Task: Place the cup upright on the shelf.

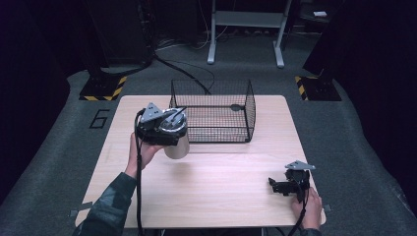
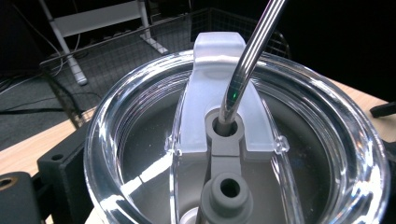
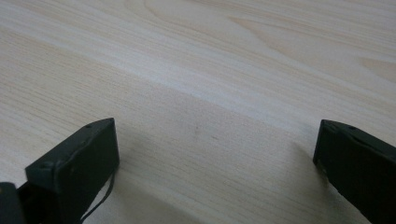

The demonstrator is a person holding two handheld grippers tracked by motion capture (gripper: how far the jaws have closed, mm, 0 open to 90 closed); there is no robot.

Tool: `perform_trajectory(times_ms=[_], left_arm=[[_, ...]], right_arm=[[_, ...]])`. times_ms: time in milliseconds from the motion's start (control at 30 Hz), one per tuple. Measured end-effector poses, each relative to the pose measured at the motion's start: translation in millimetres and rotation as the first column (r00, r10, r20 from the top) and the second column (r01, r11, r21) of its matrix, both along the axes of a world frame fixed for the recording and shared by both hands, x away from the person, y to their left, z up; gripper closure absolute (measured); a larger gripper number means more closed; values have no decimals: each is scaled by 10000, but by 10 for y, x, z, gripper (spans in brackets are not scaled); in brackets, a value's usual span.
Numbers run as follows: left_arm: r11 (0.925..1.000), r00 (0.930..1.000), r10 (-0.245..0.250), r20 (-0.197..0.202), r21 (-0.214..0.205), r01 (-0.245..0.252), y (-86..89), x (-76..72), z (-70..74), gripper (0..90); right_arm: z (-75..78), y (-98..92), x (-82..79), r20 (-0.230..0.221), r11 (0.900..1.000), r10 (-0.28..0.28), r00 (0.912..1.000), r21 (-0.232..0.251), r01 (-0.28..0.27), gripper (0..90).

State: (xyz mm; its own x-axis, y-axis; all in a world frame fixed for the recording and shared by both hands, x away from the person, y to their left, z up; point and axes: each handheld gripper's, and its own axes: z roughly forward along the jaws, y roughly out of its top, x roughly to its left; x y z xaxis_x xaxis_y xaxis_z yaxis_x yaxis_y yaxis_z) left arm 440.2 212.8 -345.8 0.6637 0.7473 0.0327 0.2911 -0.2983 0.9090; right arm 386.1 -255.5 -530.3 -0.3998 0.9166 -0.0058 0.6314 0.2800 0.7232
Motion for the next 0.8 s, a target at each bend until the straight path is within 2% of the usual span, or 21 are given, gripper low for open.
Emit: perform_trajectory(times_ms=[400, 567, 800], left_arm=[[9991, 9991, -427, 75, -19, 427, -180, 56, 161, 42], [9985, 9985, -533, 104, 95, 532, -256, 90, 211, 42], [9970, 9969, -773, 109, 86, 772, -379, 171, 275, 42]], right_arm=[[0, 0, -1, 0, 10000, 1, 10000, -4, -1, 0], [0, 0, 0, 0, 10000, 2, 10000, -1, -2, 0], [-1, -1, -1, -1, 10000, 4, 10000, -1, -4, 0]])
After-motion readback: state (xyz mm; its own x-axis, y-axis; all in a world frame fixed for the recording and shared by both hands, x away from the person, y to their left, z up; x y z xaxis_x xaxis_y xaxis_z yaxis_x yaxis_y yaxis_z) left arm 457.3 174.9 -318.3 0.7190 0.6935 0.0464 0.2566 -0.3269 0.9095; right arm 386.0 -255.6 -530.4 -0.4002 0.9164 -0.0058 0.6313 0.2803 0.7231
